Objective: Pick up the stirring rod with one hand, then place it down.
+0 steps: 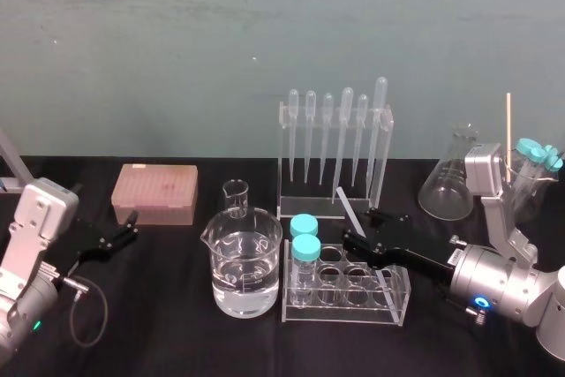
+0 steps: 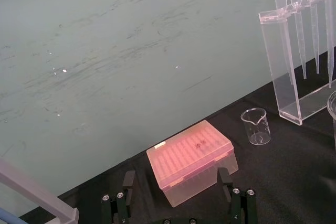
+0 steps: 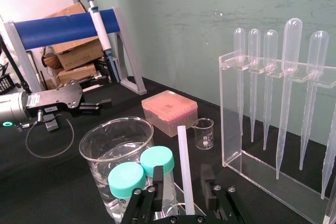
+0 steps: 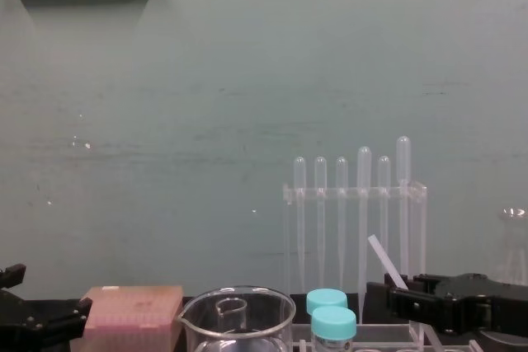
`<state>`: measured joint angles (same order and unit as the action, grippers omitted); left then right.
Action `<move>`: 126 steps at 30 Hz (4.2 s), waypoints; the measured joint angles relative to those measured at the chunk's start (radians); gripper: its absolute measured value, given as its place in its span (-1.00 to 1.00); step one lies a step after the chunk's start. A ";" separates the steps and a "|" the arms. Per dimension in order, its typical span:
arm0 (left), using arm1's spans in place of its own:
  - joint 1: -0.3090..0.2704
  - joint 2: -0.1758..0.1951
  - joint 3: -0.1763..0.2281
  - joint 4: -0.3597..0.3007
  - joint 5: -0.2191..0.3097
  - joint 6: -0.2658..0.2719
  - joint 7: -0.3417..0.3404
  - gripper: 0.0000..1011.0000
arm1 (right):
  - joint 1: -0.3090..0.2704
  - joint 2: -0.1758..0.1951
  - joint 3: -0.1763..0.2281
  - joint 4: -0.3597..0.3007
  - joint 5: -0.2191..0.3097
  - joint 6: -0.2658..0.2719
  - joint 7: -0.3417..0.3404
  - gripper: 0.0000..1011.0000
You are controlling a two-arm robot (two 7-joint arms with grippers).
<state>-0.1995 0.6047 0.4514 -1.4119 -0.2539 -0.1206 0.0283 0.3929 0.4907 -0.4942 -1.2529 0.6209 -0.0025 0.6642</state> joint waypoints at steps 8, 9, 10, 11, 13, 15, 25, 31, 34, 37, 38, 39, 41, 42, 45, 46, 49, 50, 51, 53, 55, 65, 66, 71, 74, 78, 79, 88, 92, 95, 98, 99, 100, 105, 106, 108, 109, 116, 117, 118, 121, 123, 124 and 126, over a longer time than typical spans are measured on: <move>0.000 0.000 0.000 0.000 0.000 0.000 0.000 0.98 | 0.000 0.000 0.000 0.000 0.000 -0.001 0.000 -0.60; 0.000 0.000 0.000 0.000 0.000 0.000 0.000 0.98 | 0.000 0.000 0.000 0.000 0.000 -0.001 0.000 -0.60; 0.000 0.000 0.000 0.000 0.000 0.000 0.000 0.98 | 0.000 0.000 0.000 0.000 0.000 -0.001 0.000 -0.68; 0.000 0.000 0.000 0.000 0.000 0.000 0.000 0.98 | 0.000 0.000 0.000 0.000 0.000 -0.001 0.000 -0.75; 0.000 0.000 0.000 0.000 0.000 0.000 0.000 0.98 | 0.000 0.000 0.000 0.000 0.000 -0.001 0.000 -0.84; 0.000 0.000 0.000 0.000 0.000 0.000 0.000 0.98 | 0.000 0.000 0.000 0.000 0.000 -0.001 0.000 -0.86; 0.000 0.000 0.000 0.000 0.000 0.000 0.000 0.98 | 0.000 0.000 0.000 0.000 0.000 -0.001 0.000 -0.86; 0.000 0.000 0.000 0.000 0.000 0.000 0.000 0.98 | -0.005 0.004 0.011 -0.030 -0.033 -0.037 -0.024 -0.86; 0.000 0.000 0.000 0.000 0.000 0.000 0.000 0.98 | -0.004 0.001 0.017 -0.039 -0.052 -0.069 -0.032 -0.86; 0.000 0.000 0.000 0.000 0.000 0.000 0.000 0.98 | 0.006 -0.009 0.025 -0.040 -0.078 -0.114 -0.034 -0.86; 0.000 0.000 0.000 0.000 0.000 0.000 0.000 0.98 | 0.012 -0.016 0.029 -0.040 -0.092 -0.140 -0.035 -0.86; 0.000 0.000 0.000 0.000 0.000 0.000 0.000 0.98 | 0.015 -0.019 0.031 -0.039 -0.099 -0.154 -0.036 -0.86; 0.000 0.000 0.000 0.000 0.000 0.000 0.000 0.98 | 0.024 -0.032 0.040 -0.033 -0.120 -0.207 -0.040 -0.86; 0.000 0.000 0.000 0.000 0.000 0.000 0.000 0.98 | 0.026 -0.036 0.044 -0.031 -0.124 -0.224 -0.040 -0.86; 0.000 0.000 0.000 0.000 0.000 0.000 0.000 0.98 | 0.035 -0.057 0.062 -0.019 -0.138 -0.311 -0.038 -0.86; 0.000 0.000 0.000 0.000 0.000 0.000 0.000 0.98 | 0.036 -0.062 0.067 -0.015 -0.139 -0.332 -0.035 -0.86; 0.000 0.000 0.000 0.000 0.000 0.000 0.000 0.98 | 0.040 -0.080 0.088 -0.001 -0.138 -0.422 -0.015 -0.86; 0.000 0.000 0.000 0.000 0.000 0.000 0.000 0.98 | 0.040 -0.084 0.093 0.002 -0.134 -0.444 -0.008 -0.86; 0.000 0.000 0.000 0.000 0.000 0.000 0.000 0.98 | 0.040 -0.092 0.103 0.009 -0.124 -0.484 0.009 -0.86; 0.000 0.000 0.000 0.000 0.000 0.000 0.000 0.98 | 0.038 -0.100 0.115 0.018 -0.108 -0.525 0.030 -0.86; 0.000 0.000 0.000 0.000 0.000 0.000 0.000 0.98 | 0.031 -0.110 0.128 0.037 -0.080 -0.576 0.065 -0.86; 0.000 0.000 0.000 0.000 0.000 0.000 0.000 0.98 | 0.000 -0.134 0.154 0.136 0.062 -0.581 0.205 -0.86; 0.000 0.000 0.000 0.000 0.000 0.000 0.000 0.98 | -0.005 -0.135 0.157 0.148 0.069 -0.567 0.210 -0.86; 0.000 0.000 0.000 0.000 0.000 0.000 0.000 0.98 | -0.012 -0.136 0.162 0.159 0.077 -0.547 0.214 -0.86; 0.000 0.000 0.000 0.000 0.000 0.000 0.000 0.98 | -0.012 -0.137 0.162 0.159 0.077 -0.549 0.215 -0.86; 0.000 0.000 0.000 0.000 0.000 0.000 0.000 0.98 | -0.011 -0.136 0.161 0.157 0.077 -0.551 0.215 -0.86; 0.000 0.000 0.000 0.000 0.000 0.000 0.000 0.98 | -0.011 -0.136 0.161 0.157 0.076 -0.552 0.215 -0.86; 0.000 0.000 0.000 0.000 0.000 0.000 0.000 0.98 | -0.010 -0.136 0.160 0.155 0.076 -0.555 0.215 -0.86; 0.000 0.000 0.000 0.000 0.000 0.000 0.000 0.98 | -0.009 -0.136 0.159 0.155 0.076 -0.556 0.215 -0.86; 0.000 0.000 0.000 0.000 0.000 0.000 0.000 0.98 | -0.009 -0.136 0.159 0.154 0.076 -0.556 0.215 -0.86; 0.000 0.000 0.000 0.000 0.000 0.000 0.000 0.98 | -0.009 -0.136 0.159 0.154 0.076 -0.557 0.215 -0.86; 0.000 0.000 0.000 0.000 0.000 0.000 0.000 0.98 | -0.009 -0.136 0.159 0.154 0.076 -0.557 0.215 -0.86; 0.000 0.000 0.000 0.000 0.000 0.000 0.000 0.98 | -0.009 -0.136 0.159 0.154 0.075 -0.557 0.215 -0.86; 0.000 0.000 0.000 0.000 0.000 0.000 0.000 0.98 | -0.009 -0.136 0.159 0.153 0.075 -0.558 0.215 -0.86; 0.000 0.000 0.000 0.000 0.000 0.000 0.000 0.98 | -0.009 -0.136 0.159 0.153 0.075 -0.558 0.215 -0.86; 0.000 0.000 0.000 0.000 0.000 0.000 0.000 0.98 | -0.009 -0.136 0.159 0.153 0.075 -0.558 0.215 -0.86; 0.000 0.000 0.000 0.000 0.000 0.000 0.000 0.98 | -0.009 -0.136 0.159 0.153 0.075 -0.558 0.215 -0.86; 0.000 0.000 0.000 0.000 0.000 0.000 0.000 0.98 | -0.009 -0.136 0.159 0.153 0.075 -0.558 0.215 -0.86; 0.000 0.000 0.000 0.000 0.000 0.000 0.000 0.98 | -0.009 -0.136 0.159 0.153 0.075 -0.558 0.215 -0.86; 0.000 0.000 0.000 0.000 0.000 0.000 0.000 0.98 | -0.008 -0.136 0.159 0.153 0.075 -0.558 0.215 -0.86; 0.000 0.000 0.000 0.000 0.000 0.000 0.000 0.98 | -0.009 -0.136 0.159 0.153 0.075 -0.558 0.215 -0.86; 0.000 0.000 0.000 0.000 0.000 0.000 0.000 0.98 | -0.009 -0.136 0.159 0.153 0.075 -0.558 0.215 -0.86; 0.000 0.000 0.000 0.000 0.000 0.000 0.000 0.98 | -0.009 -0.136 0.159 0.153 0.075 -0.558 0.215 -0.86; 0.000 0.000 0.000 0.000 0.000 0.000 0.000 0.98 | -0.009 -0.136 0.159 0.153 0.075 -0.558 0.215 -0.86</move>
<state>-0.1995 0.6047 0.4514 -1.4120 -0.2539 -0.1206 0.0283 0.3844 0.3549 -0.3353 -1.0996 0.6957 -0.5608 0.8789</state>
